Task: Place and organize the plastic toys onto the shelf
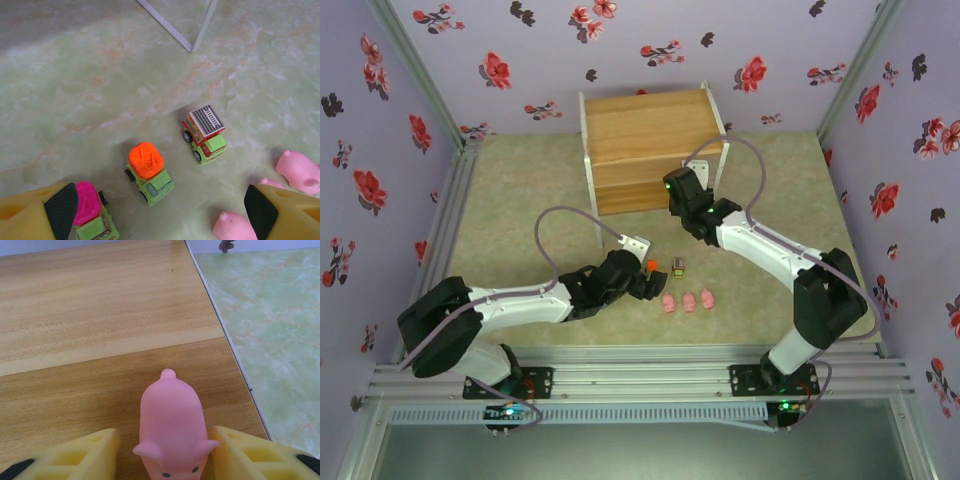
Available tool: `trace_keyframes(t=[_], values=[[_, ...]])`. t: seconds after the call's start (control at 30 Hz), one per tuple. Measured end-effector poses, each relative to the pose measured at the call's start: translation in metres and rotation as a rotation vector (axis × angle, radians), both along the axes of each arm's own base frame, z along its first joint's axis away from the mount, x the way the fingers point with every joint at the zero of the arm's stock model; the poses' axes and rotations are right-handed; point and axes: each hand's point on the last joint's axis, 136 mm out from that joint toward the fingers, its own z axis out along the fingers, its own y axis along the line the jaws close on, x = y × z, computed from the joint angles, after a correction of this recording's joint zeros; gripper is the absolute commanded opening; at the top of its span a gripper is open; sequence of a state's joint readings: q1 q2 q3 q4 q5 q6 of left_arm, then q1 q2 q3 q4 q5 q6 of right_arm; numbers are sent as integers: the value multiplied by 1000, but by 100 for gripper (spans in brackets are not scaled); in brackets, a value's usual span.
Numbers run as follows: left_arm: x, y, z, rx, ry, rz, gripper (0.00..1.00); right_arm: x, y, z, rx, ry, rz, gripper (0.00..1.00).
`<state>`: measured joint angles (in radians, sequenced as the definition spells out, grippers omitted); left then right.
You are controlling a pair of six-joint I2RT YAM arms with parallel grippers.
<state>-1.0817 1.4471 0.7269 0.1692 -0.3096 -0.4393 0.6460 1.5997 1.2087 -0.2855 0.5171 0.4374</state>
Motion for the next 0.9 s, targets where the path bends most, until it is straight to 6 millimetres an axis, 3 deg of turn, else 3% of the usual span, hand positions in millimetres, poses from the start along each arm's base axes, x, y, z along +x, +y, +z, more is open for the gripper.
trace_keyframes(t=[0.57, 0.67, 0.9], values=[[0, 0, 0, 0, 0, 0, 90, -4, 3, 8, 6, -17, 8, 52], [0, 0, 0, 0, -1, -1, 100, -5, 3, 9, 5, -16, 9, 52], [-1, 1, -1, 9, 1, -2, 100, -11, 6, 21, 15, -39, 18, 53]])
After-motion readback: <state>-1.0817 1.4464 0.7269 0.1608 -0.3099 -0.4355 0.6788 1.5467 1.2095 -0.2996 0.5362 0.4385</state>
